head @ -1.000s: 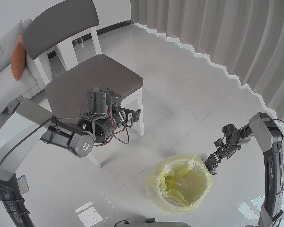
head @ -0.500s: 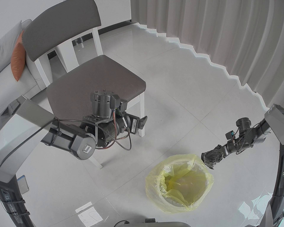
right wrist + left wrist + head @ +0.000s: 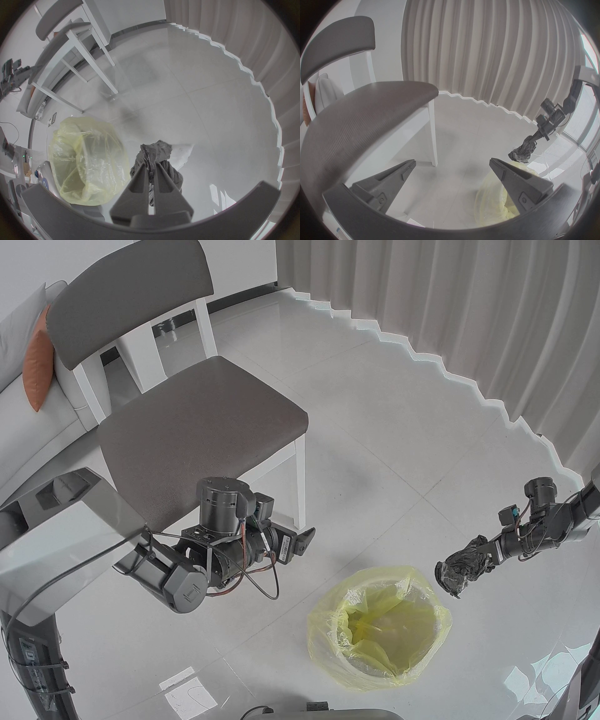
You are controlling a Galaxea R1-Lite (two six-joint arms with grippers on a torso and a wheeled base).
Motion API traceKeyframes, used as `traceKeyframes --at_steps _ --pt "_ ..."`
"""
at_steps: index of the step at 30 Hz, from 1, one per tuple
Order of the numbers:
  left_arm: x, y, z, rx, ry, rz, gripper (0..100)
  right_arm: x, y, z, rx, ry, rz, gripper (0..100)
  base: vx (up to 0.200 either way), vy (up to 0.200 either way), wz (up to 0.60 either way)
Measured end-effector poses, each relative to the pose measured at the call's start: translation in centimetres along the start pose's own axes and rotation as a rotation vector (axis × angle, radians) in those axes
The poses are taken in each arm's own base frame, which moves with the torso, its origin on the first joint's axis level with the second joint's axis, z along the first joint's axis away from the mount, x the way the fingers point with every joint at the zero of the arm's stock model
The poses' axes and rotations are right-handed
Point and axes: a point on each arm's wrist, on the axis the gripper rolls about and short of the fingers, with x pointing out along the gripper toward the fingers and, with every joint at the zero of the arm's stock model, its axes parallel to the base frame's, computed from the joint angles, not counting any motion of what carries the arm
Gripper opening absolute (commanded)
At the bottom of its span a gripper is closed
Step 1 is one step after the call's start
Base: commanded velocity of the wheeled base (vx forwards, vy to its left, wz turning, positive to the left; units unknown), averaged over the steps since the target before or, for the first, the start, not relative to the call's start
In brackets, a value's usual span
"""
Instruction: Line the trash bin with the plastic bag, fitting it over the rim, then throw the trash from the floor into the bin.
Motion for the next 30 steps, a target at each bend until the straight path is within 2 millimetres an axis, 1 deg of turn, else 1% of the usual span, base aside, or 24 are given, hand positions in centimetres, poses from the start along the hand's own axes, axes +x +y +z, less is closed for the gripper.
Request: traceKeyframes --at_steps 1,7,11,12,14,19,24,27,30 --pt "0.1 -0.1 -0.5 0.001 0.012 -0.007 100 -1.1 0.4 0.3 -0.009 -0.021 -0.002 0 0.0 0.0 0.0" --pt "0.1 -0.5 -1.6 0.003 0.032 -0.04 100 -5.1 2.2 1.4 -0.055 -0.097 0.001 0 0.0 0.0 0.0" --pt "-0.2 -0.7 -2.3 0.006 0.039 -0.056 100 -7.7 4.1 2.2 -0.102 -0.148 0.004 0 0.0 0.0 0.0" --pt "-0.4 -0.9 -2.7 0.008 0.04 -0.065 100 -8.8 5.3 2.6 -0.132 -0.174 0.014 0 0.0 0.0 0.0" --pt "-0.5 -1.1 -3.2 0.011 0.031 -0.079 100 -9.9 7.1 3.0 -0.173 -0.201 0.039 0 0.0 0.0 0.0" --pt "-0.7 -1.6 -4.2 0.019 0.015 -0.109 100 -11.6 11.0 3.3 -0.258 -0.246 0.111 0 0.0 0.0 0.0" --pt "-1.0 -2.0 -5.1 0.025 0.033 -0.123 100 -12.6 14.5 2.6 -0.333 -0.264 0.199 0 0.0 0.0 0.0" --pt "-1.1 -2.1 -5.5 0.028 0.036 -0.125 100 -12.9 15.9 1.9 -0.361 -0.256 0.242 0 0.0 0.0 0.0" --pt "-1.2 -2.1 -5.5 0.04 0.017 -0.126 100 -12.8 16.9 1.1 -0.378 -0.236 0.275 0 0.0 0.0 0.0"
